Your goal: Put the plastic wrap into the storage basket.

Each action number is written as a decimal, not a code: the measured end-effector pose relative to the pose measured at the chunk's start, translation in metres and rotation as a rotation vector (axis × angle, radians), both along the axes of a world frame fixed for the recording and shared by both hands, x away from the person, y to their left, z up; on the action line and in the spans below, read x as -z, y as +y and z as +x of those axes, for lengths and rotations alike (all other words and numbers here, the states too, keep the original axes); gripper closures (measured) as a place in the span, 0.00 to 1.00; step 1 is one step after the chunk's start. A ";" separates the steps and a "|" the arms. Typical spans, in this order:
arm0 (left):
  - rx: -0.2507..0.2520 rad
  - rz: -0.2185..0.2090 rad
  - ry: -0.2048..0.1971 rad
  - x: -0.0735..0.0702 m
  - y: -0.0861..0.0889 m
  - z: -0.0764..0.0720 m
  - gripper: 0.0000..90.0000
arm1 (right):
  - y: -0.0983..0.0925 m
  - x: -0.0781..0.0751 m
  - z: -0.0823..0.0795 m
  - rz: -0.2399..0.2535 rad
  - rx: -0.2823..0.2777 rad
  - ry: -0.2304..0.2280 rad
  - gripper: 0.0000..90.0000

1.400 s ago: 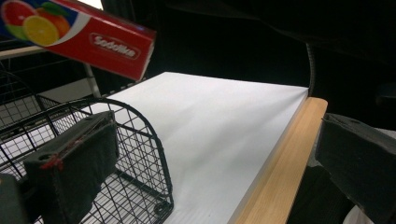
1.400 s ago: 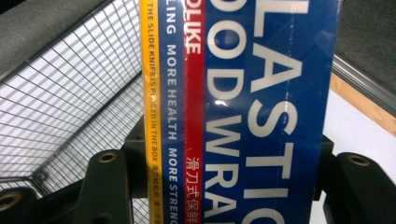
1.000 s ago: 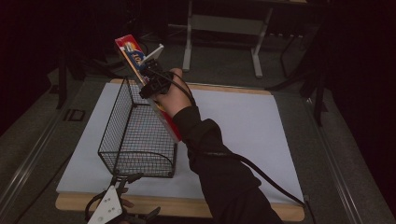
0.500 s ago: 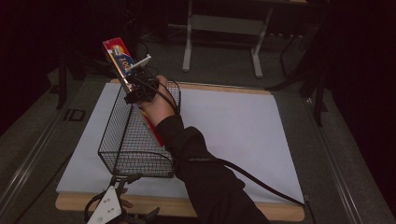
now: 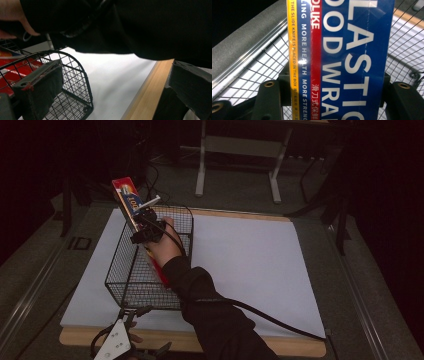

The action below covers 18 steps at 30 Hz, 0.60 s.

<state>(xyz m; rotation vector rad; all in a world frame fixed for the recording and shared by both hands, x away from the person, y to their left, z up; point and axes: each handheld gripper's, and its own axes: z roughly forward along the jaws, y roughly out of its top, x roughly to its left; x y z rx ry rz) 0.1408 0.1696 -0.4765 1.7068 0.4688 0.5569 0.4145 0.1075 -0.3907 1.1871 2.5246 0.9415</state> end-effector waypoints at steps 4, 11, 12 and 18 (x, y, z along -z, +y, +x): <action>0.001 0.006 0.000 0.000 -0.001 0.000 0.00 | 0.002 0.013 0.000 -0.033 0.007 -0.001 0.44; -0.001 0.003 0.001 0.000 0.000 0.000 0.00 | 0.003 0.030 0.000 -0.084 0.010 0.002 0.44; -0.001 0.003 0.001 0.000 0.000 0.000 0.00 | 0.003 0.031 0.000 -0.086 0.010 -0.006 0.44; -0.001 0.004 0.001 0.000 0.000 0.000 0.00 | 0.000 0.035 -0.002 -0.098 0.019 -0.014 0.44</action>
